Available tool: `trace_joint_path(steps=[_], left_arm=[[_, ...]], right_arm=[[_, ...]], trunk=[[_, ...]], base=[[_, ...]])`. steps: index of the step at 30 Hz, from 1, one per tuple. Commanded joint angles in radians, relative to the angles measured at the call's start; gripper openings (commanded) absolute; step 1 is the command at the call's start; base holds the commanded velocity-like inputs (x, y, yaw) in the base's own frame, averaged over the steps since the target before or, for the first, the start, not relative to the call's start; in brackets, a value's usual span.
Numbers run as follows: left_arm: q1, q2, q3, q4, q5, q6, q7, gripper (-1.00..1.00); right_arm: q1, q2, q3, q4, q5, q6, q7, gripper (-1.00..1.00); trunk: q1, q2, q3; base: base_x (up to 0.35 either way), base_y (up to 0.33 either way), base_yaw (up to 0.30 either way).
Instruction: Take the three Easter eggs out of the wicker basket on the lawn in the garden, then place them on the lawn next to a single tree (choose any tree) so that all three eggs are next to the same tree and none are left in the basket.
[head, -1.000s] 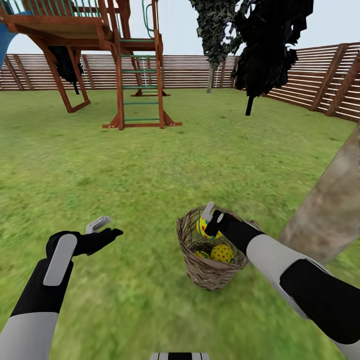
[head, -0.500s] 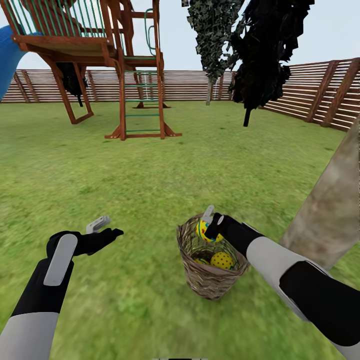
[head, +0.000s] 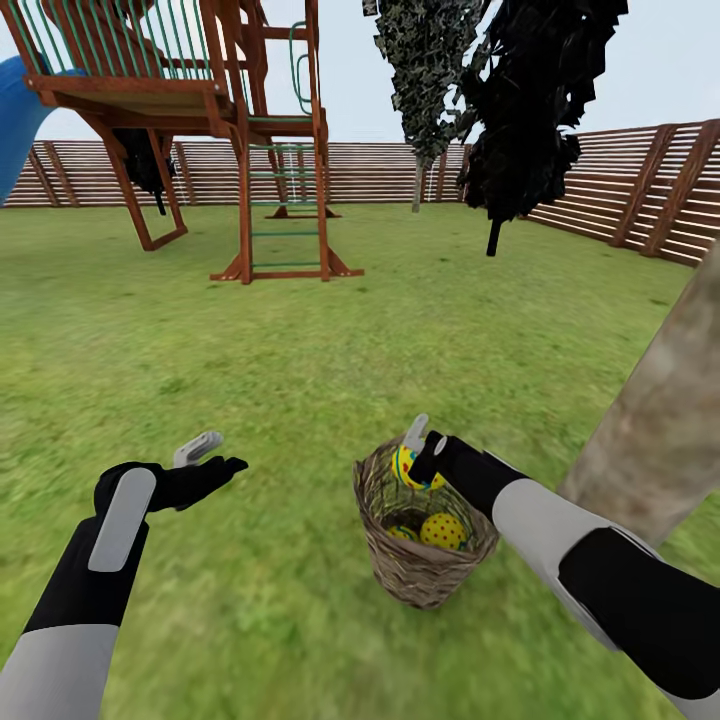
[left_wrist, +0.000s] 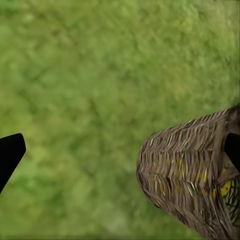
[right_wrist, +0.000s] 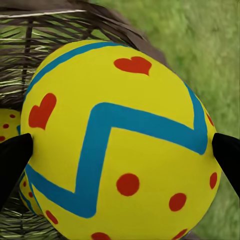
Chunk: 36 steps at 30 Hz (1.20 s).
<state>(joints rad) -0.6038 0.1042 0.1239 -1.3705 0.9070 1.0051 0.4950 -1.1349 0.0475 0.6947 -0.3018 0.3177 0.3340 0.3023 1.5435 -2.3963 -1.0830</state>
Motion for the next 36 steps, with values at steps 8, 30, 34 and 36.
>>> trace_joint_path(steps=[8,30,34,36], left_arm=[[-0.001,0.000,0.000,-0.001,0.010,0.003,0.010,1.00],[-0.001,0.005,-0.001,-0.002,0.012,0.003,0.008,1.00],[-0.001,0.005,-0.001,-0.003,0.012,0.003,0.007,1.00],[-0.001,0.005,-0.003,-0.003,0.012,0.002,0.006,1.00]], right_arm=[[0.000,0.002,-0.001,-0.002,0.009,0.005,0.007,-1.00],[0.001,0.006,0.000,0.001,0.008,0.005,0.008,-1.00],[0.007,0.006,0.000,0.001,0.008,0.005,0.008,-1.00],[0.016,0.006,0.000,0.001,0.009,0.005,0.007,-1.00]], trunk=[[-0.031,0.056,0.024],[-0.100,0.182,0.084],[-0.100,0.182,0.087],[-0.100,0.182,0.087]], base=[[0.000,0.000,0.000],[-0.104,0.000,-0.023],[0.000,0.000,-0.126],[0.000,0.000,-0.014]])
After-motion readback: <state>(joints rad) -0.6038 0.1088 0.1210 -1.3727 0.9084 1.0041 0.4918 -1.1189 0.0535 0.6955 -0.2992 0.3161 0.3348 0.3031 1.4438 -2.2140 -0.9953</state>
